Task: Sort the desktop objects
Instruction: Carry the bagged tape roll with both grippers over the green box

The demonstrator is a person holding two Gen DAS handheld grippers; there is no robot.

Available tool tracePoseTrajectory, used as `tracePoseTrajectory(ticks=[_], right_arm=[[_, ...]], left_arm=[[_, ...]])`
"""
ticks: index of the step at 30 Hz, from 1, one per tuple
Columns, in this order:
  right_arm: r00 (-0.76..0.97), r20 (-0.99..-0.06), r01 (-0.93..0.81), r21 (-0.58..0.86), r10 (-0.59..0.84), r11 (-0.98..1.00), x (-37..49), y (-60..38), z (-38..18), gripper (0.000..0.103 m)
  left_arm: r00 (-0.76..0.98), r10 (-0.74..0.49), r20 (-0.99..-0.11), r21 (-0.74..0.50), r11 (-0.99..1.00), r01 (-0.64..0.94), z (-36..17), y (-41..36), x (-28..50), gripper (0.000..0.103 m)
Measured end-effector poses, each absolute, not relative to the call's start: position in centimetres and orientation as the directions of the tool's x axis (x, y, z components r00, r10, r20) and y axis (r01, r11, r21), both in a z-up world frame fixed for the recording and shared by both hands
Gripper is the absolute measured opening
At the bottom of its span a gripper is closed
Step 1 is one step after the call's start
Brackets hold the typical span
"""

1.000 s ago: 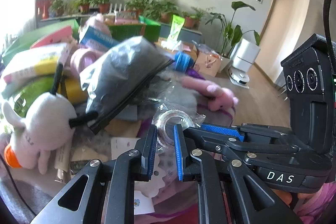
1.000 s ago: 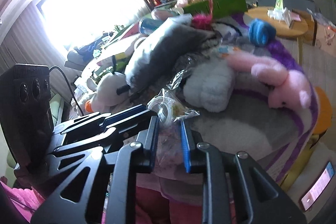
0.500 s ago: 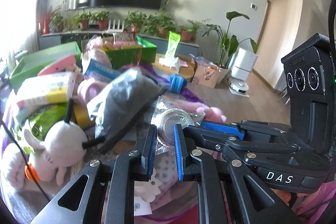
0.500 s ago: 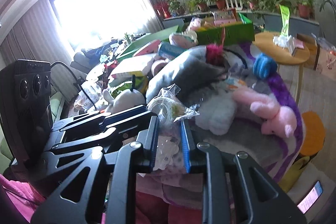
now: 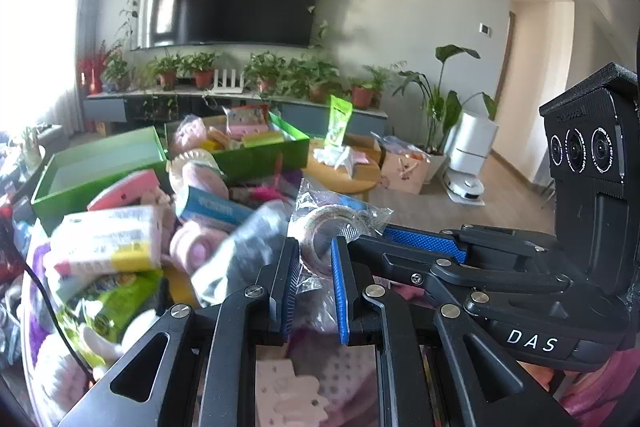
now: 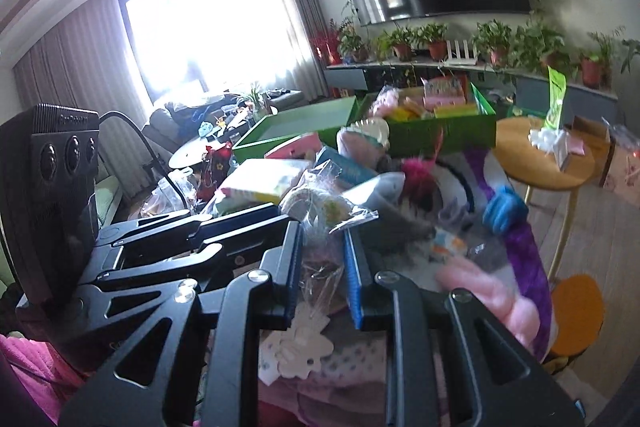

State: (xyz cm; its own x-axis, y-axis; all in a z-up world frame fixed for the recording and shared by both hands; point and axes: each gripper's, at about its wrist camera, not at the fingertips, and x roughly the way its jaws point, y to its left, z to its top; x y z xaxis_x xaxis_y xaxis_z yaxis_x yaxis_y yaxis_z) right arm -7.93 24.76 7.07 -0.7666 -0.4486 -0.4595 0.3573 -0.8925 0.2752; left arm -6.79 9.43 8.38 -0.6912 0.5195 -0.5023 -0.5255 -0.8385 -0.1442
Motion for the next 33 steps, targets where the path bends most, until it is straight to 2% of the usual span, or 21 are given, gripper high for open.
tracePoseTrajectory(ticks=[10, 22, 33], right_arm=[[-0.758, -0.437, 0.414, 0.253, -0.485, -0.875, -11.9, 24.3, 9.5, 0.022], [-0.757, -0.368, 0.495, 0.218, -0.541, -0.841, -17.9, 25.7, 13.6, 0.022], [-0.733, -0.337, 0.511, 0.299, -0.591, -0.806, -24.9, 29.4, 15.3, 0.022]], left_arm=[[-0.732, 0.478, -0.485, -0.125, -0.866, -0.483, 11.0, 9.0, -10.6, 0.014], [-0.798, 0.407, -0.445, -0.065, -0.903, -0.425, 14.7, 10.7, -16.2, 0.014], [-0.807, 0.376, -0.455, -0.026, -0.912, -0.41, 16.1, 13.9, -23.0, 0.014]])
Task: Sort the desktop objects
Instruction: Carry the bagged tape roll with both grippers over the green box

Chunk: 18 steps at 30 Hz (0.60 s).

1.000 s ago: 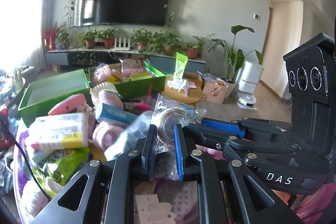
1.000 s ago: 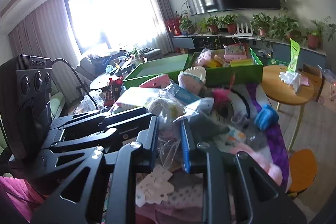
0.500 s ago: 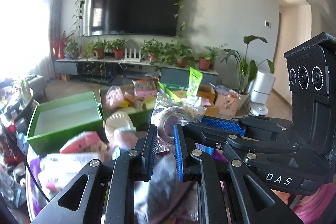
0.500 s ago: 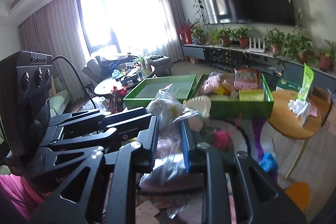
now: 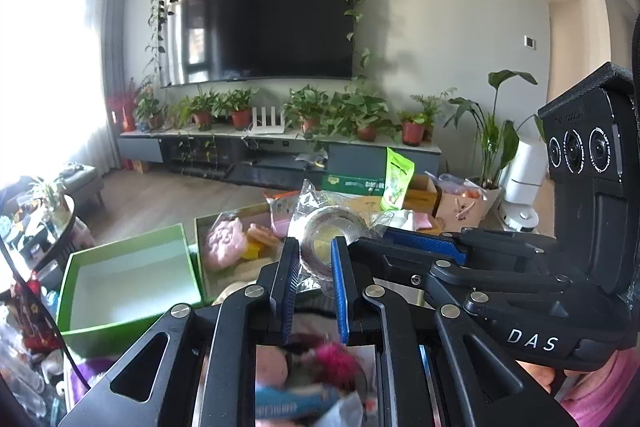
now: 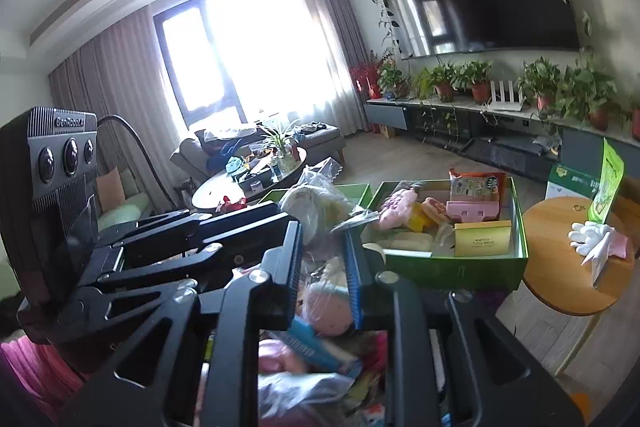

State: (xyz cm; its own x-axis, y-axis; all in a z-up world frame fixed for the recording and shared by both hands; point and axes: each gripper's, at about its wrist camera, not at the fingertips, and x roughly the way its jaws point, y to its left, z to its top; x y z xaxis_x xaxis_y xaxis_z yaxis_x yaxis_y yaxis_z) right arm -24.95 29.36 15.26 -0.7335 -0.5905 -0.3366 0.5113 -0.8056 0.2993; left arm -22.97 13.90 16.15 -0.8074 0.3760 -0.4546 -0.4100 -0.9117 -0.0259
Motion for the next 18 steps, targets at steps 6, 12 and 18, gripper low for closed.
tracePoseTrajectory(ticks=[6, 12, 18], right_arm=[[-0.724, -0.337, 0.5, 0.344, -0.601, -0.795, -29.2, 31.1, 14.9, 0.022], [-0.705, -0.367, 0.474, 0.395, -0.608, -0.787, -33.5, 32.1, 13.2, 0.022], [-0.68, -0.401, 0.451, 0.432, -0.614, -0.781, -37.5, 32.8, 10.9, 0.022]], left_arm=[[-0.795, 0.357, -0.49, -0.003, -0.913, -0.408, 15.9, 15.8, -27.2, 0.014], [-0.763, 0.35, -0.543, -0.02, -0.914, -0.406, 14.2, 16.8, -31.4, 0.014], [-0.729, 0.334, -0.598, -0.034, -0.919, -0.394, 12.2, 17.4, -34.6, 0.014]])
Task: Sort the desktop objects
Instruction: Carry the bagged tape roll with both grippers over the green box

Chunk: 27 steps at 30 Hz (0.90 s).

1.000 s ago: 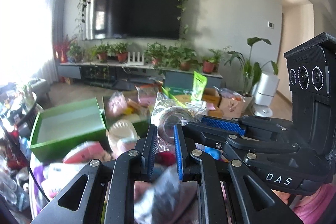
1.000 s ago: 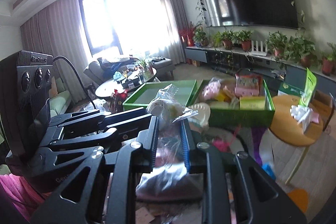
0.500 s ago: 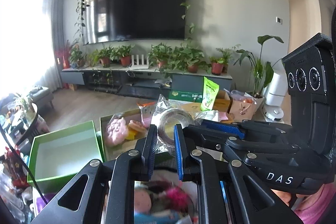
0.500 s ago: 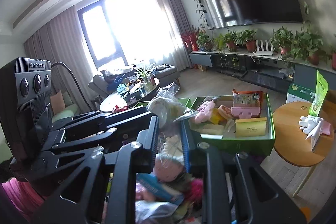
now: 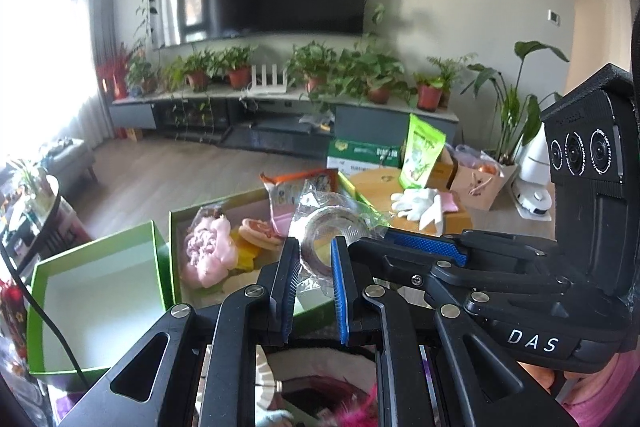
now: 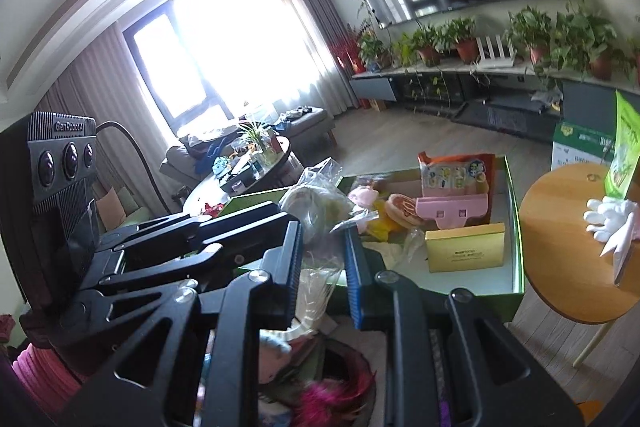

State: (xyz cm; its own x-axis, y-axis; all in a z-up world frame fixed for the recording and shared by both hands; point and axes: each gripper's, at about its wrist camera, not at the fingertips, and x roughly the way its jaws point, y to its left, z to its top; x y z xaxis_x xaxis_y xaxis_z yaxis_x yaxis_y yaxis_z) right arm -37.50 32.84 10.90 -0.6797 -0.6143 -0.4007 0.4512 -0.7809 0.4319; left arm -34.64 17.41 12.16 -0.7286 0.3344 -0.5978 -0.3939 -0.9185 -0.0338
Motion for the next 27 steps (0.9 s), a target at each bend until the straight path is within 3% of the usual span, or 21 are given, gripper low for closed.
tracePoseTrajectory(ticks=[16, 27], right_arm=[[-0.628, -0.45, 0.395, 0.519, -0.635, -0.758, -43.6, 33.6, 6.1, 0.021], [-0.616, -0.519, 0.343, 0.5, -0.592, -0.795, -45.2, 33.2, 4.2, 0.021]], left_arm=[[-0.674, 0.292, -0.678, -0.042, -0.931, -0.362, 8.3, 18.6, -40.0, 0.014], [-0.646, 0.257, -0.718, -0.042, -0.944, -0.328, 5.9, 18.2, -41.6, 0.014]])
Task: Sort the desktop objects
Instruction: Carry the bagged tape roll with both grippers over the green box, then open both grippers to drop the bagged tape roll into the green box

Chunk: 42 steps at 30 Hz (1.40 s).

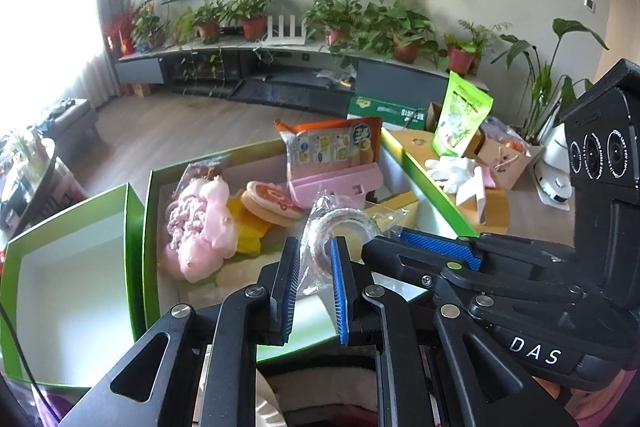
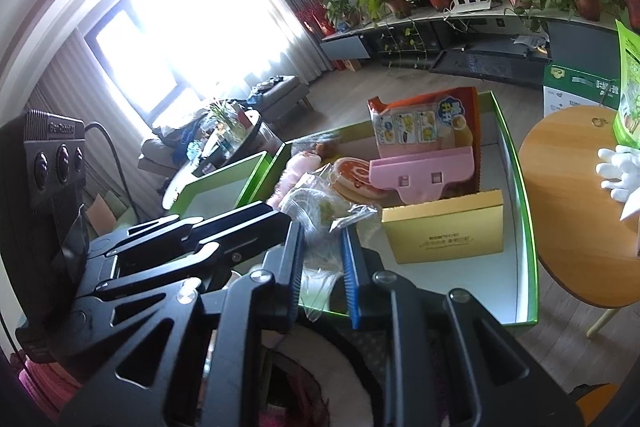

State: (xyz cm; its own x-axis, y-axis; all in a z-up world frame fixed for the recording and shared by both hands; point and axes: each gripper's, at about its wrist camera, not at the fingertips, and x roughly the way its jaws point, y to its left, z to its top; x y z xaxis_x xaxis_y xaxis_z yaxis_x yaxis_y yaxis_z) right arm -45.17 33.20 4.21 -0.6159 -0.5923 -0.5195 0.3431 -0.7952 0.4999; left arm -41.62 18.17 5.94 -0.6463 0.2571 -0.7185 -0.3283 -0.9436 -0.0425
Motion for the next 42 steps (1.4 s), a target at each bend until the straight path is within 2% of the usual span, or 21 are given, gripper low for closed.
tracePoseTrajectory(ticks=[3, 5, 7, 9, 15, 16, 19, 21, 24, 34, 42], right_arm=[[-0.619, -0.543, 0.326, 0.479, -0.567, -0.815, -45.3, 33.1, 3.8, 0.024], [-0.64, -0.561, 0.298, 0.449, -0.525, -0.843, -45.3, 33.1, 3.8, 0.029], [-0.652, -0.573, 0.276, 0.43, -0.497, -0.859, -45.3, 33.2, 3.8, 0.039], [-0.657, -0.574, 0.267, 0.429, -0.489, -0.863, -45.2, 33.4, 3.9, 0.043], [-0.693, -0.563, 0.268, 0.378, -0.45, -0.886, -44.0, 33.3, 5.4, 0.043], [-0.696, -0.561, 0.271, 0.374, -0.448, -0.887, -43.8, 33.3, 5.7, 0.043], [-0.705, -0.552, 0.272, 0.368, -0.445, -0.889, -43.0, 33.3, 6.8, 0.043], [-0.717, -0.538, 0.277, 0.362, -0.442, -0.89, -42.3, 33.3, 7.6, 0.043], [-0.731, -0.519, 0.287, 0.357, -0.444, -0.889, -41.2, 33.1, 8.9, 0.043], [-0.78, -0.485, 0.276, 0.298, -0.394, -0.914, -36.2, 31.7, 12.2, 0.045], [-0.805, -0.464, 0.279, 0.254, -0.37, -0.926, -31.8, 30.6, 14.6, 0.045]], left_arm=[[-0.636, 0.239, -0.734, -0.037, -0.949, -0.313, 5.6, 18.2, -41.9, 0.014], [-0.626, 0.235, -0.743, -0.046, -0.952, -0.303, 5.3, 18.0, -42.2, 0.014], [-0.627, 0.226, -0.745, -0.043, -0.955, -0.293, 5.2, 17.8, -42.3, 0.014], [-0.629, 0.215, -0.747, -0.03, -0.956, -0.291, 5.3, 17.7, -42.1, 0.014], [-0.647, 0.204, -0.735, -0.014, -0.958, -0.287, 6.3, 17.8, -41.6, 0.014], [-0.648, 0.206, -0.733, -0.017, -0.958, -0.286, 6.6, 17.7, -41.5, 0.015], [-0.662, 0.203, -0.722, -0.03, -0.965, -0.262, 7.6, 17.2, -41.2, 0.031], [-0.68, 0.196, -0.707, -0.042, -0.971, -0.236, 8.3, 16.7, -40.7, 0.048], [-0.71, 0.195, -0.677, -0.053, -0.975, -0.217, 9.4, 16.2, -39.8, 0.058], [-0.805, 0.157, -0.573, 0.062, -0.97, -0.233, 12.8, 15.7, -34.8, 0.06], [-0.851, 0.174, -0.495, 0.056, -0.971, -0.231, 15.9, 14.4, -30.6, 0.069]])
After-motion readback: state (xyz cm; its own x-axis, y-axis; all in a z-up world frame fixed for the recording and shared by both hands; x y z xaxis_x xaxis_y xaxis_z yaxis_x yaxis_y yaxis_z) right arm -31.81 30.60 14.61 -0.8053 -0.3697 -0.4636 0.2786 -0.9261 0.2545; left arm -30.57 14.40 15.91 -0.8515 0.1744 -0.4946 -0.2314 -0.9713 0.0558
